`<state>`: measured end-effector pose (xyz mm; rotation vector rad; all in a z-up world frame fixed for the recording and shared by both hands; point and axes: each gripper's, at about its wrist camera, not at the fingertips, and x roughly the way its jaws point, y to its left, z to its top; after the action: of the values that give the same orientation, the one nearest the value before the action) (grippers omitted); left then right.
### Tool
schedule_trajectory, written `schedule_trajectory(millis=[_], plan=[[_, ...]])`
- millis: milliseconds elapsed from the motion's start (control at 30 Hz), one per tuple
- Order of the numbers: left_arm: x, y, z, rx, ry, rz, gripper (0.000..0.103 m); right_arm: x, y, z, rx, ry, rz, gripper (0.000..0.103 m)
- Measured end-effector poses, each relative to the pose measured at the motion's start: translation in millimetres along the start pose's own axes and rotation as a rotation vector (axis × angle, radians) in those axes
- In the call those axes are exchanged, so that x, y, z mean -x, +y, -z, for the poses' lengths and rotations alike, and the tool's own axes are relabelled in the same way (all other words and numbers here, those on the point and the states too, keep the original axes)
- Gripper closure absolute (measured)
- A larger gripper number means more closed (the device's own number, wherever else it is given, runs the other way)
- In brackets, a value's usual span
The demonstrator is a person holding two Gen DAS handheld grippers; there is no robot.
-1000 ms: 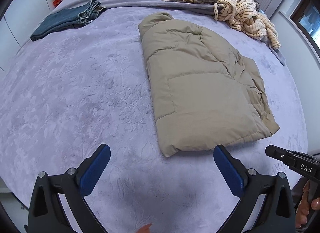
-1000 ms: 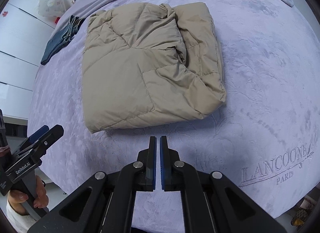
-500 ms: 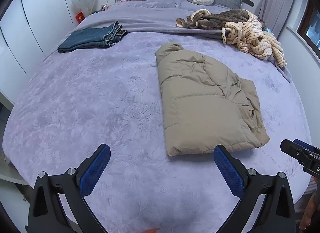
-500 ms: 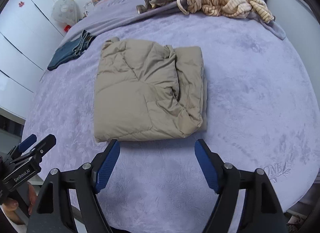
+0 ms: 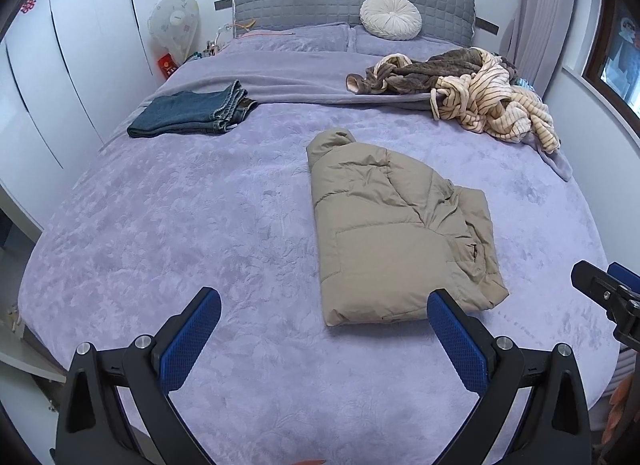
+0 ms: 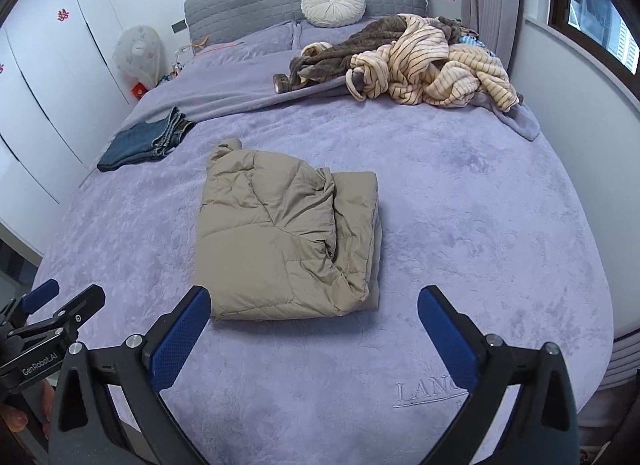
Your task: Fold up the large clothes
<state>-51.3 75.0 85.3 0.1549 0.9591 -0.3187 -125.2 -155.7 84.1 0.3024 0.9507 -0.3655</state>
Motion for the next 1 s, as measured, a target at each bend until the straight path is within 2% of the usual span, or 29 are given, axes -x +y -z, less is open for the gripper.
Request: schedule_trajectory(millis=[267,1000], plan=[[12.1,-2.6,0.0,0.009,-0.014,-0.002,0.0,13.7,-4.1,-3.0,0.0,-0.009,0.008,0.0],[19.9,-11.3,1.2,0.007,-0.014,-0.007,0.0,15.0,-5.5,-1.7,0.003,-0.01,0.011,0.0]])
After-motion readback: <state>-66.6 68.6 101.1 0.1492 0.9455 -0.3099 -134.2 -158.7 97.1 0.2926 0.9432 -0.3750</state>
